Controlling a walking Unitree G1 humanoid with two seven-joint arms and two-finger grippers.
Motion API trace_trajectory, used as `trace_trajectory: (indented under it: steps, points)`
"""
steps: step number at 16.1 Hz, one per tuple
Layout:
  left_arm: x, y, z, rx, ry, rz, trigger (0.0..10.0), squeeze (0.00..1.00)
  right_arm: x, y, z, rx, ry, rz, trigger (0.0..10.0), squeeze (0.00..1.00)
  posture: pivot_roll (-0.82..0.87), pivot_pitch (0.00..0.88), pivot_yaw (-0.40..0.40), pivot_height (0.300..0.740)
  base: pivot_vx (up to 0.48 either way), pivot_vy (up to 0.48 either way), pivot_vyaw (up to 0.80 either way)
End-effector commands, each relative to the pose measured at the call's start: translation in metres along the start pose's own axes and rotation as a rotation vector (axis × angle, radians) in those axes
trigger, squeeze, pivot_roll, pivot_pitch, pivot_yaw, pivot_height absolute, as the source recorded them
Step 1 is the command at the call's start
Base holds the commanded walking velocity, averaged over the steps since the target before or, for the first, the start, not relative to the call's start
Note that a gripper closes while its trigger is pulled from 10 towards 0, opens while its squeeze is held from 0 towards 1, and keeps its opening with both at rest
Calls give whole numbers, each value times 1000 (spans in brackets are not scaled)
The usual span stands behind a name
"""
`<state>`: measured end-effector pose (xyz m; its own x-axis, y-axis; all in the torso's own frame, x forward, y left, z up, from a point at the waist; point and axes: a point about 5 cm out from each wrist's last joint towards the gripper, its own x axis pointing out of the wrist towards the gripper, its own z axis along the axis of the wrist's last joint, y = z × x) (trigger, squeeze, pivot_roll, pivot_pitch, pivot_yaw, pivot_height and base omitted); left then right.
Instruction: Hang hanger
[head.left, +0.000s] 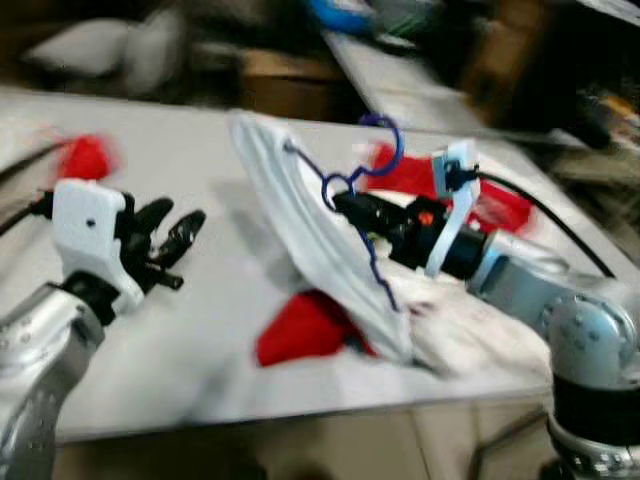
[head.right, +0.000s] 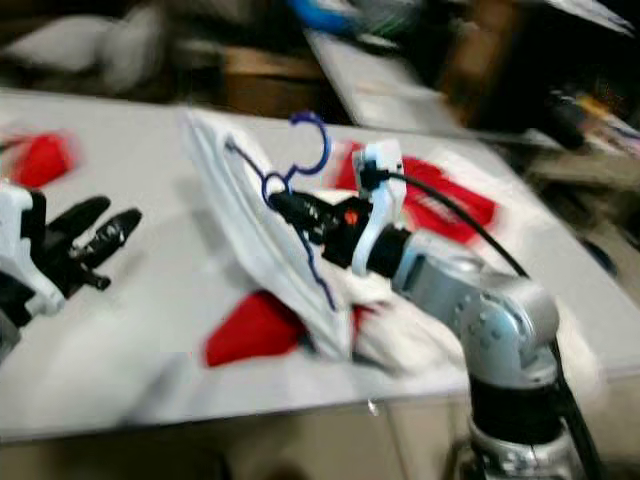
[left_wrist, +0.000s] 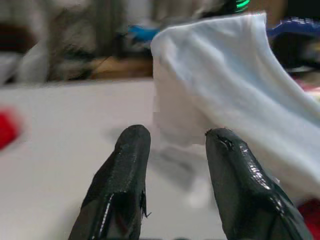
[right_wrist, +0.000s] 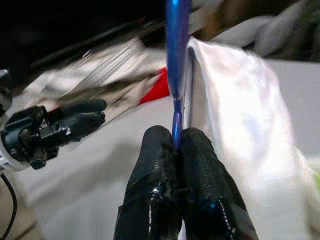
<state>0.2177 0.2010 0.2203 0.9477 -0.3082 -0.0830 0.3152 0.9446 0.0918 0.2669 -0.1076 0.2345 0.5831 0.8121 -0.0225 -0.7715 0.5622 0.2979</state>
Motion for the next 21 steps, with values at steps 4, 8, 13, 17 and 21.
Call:
trace_trajectory:
  steps: [4,8,13,17,21]
  points:
    - [18,-33,-10,-89,32,-118,10000,0,-25,8,12,-47,-30,-10,10000,0,60,0,-81,740,0,0,800]
    - [21,-37,-3,-155,-30,-108,10000,0,-47,16,54,-88,-236,23,10000,0,36,0,-104,740,0,0,800]
    - [29,-38,6,-132,-82,-121,10000,0,-61,18,109,-138,-398,76,10000,0,53,0,-116,740,0,0,800]
    - [28,-32,14,-97,-107,-91,10000,0,-47,17,119,-88,-396,126,10000,0,100,0,-159,740,0,0,800]
    - [24,-35,13,-82,-100,-93,10000,0,-30,19,87,-14,-292,171,10000,0,107,0,-162,740,0,0,800]
